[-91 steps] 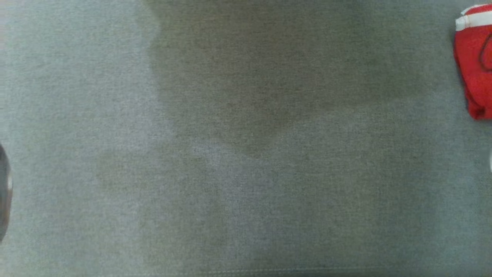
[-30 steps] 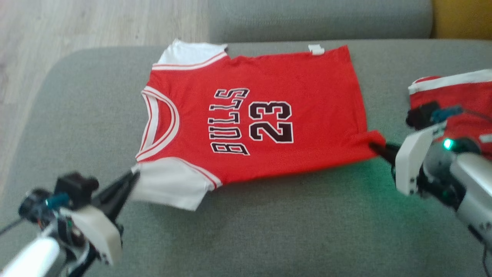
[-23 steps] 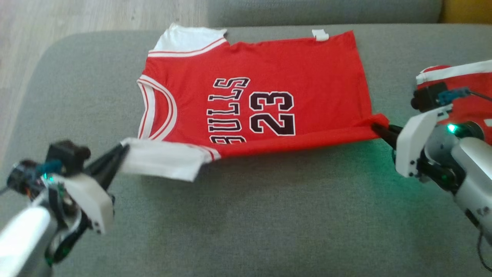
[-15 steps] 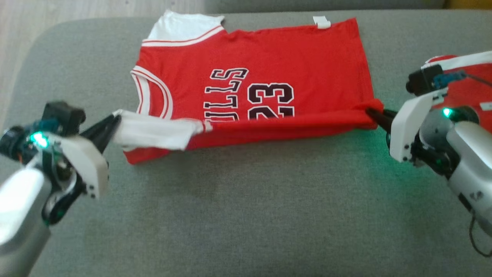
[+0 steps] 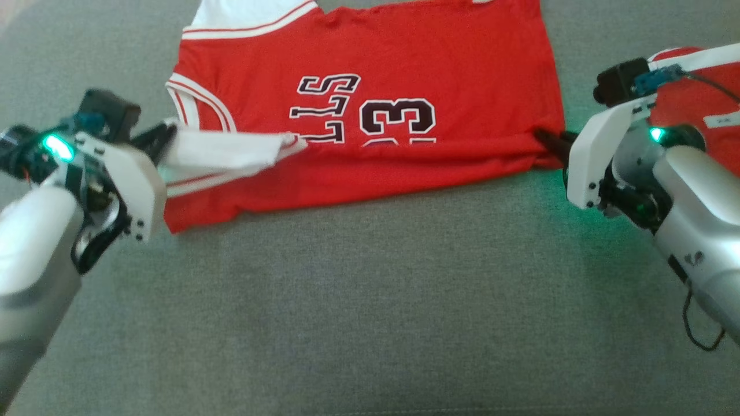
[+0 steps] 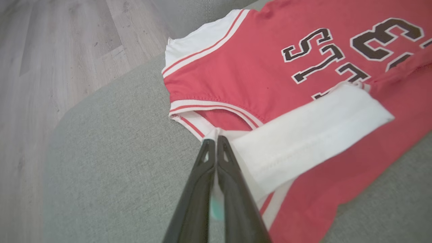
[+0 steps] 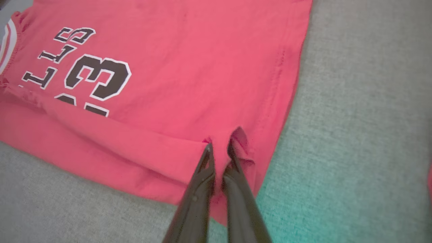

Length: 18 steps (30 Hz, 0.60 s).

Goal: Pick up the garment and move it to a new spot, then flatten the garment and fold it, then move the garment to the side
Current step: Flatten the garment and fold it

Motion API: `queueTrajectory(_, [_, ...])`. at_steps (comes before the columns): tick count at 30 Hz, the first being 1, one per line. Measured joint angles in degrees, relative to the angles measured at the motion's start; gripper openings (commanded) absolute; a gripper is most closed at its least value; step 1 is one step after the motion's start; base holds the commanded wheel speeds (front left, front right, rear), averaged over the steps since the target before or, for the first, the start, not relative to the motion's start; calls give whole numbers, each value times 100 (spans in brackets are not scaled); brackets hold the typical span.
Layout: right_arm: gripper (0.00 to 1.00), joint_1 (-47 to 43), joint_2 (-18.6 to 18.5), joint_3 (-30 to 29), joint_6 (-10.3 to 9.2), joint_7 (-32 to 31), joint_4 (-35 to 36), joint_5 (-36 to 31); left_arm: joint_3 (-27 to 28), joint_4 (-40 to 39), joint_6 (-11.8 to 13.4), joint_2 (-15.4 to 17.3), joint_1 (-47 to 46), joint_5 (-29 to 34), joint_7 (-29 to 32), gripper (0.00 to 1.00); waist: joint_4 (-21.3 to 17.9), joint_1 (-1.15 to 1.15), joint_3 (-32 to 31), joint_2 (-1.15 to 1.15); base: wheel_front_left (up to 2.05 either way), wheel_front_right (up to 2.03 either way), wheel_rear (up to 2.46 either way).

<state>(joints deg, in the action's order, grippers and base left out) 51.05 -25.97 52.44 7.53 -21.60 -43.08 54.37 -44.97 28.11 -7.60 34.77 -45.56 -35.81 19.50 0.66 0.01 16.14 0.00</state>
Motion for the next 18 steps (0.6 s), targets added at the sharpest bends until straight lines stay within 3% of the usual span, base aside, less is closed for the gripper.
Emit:
queueTrajectory(2, [0,108,49,-1,0,122,-119,-26,-132,183,0,-44,-222,1,-112,0,-12,0,78,0,0,0,0])
queueTrajectory(3, [96,168,78,-44,1,263,-207,-94,-132,298,0,-92,-326,27,-254,42,-15,0,114,0,0,0,0])
queueTrajectory(4, [100,236,113,-119,0,387,-308,-119,-124,415,4,-154,-441,101,-433,100,-16,0,150,0,0,0,0])
queueTrajectory(6, [100,389,212,-298,0,764,-520,-181,-76,684,92,-323,-692,202,-843,100,-14,1,206,0,0,0,0])
queueTrajectory(14, [100,711,695,-1031,0,2892,-947,-214,678,1436,1040,-975,-1027,253,-3097,100,1,-1,81,0,0,0,0])
queueTrajectory(18, [100,671,925,-1270,0,3530,-954,-322,1179,1287,1277,-1177,-778,91,-3395,100,0,-1,-120,0,0,0,0])
